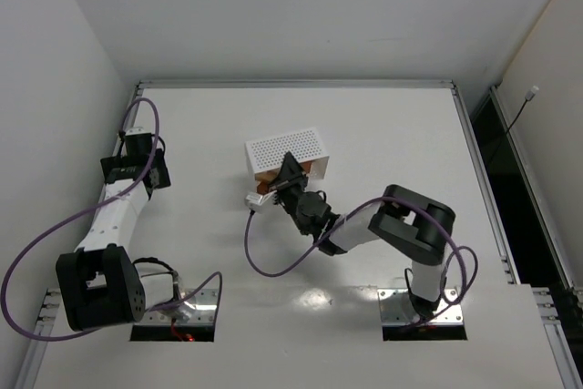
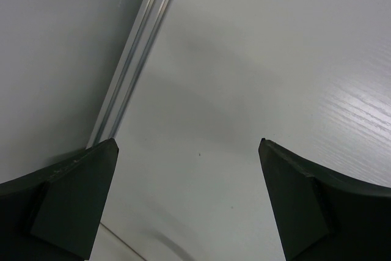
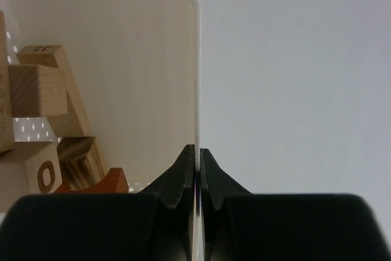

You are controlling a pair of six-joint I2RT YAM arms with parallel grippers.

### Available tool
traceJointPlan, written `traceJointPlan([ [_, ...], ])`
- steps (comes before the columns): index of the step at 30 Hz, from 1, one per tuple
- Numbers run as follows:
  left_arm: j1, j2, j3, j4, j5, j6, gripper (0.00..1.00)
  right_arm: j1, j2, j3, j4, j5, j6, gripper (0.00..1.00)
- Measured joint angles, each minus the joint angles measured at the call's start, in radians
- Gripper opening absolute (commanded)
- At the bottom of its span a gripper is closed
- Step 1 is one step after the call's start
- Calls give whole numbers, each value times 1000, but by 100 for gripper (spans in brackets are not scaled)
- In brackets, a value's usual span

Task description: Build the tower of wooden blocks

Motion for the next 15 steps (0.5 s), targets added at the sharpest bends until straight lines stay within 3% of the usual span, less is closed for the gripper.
traceJointPlan([
  [7, 0, 0, 0, 0, 0, 0, 100, 6, 177, 36, -58, 24, 16, 0],
  [11, 0, 0, 0, 0, 0, 0, 100, 7, 165, 55, -64, 29, 13, 0],
  [15, 0, 0, 0, -2, 2, 0, 100, 28, 24, 45, -100, 42, 4, 0],
])
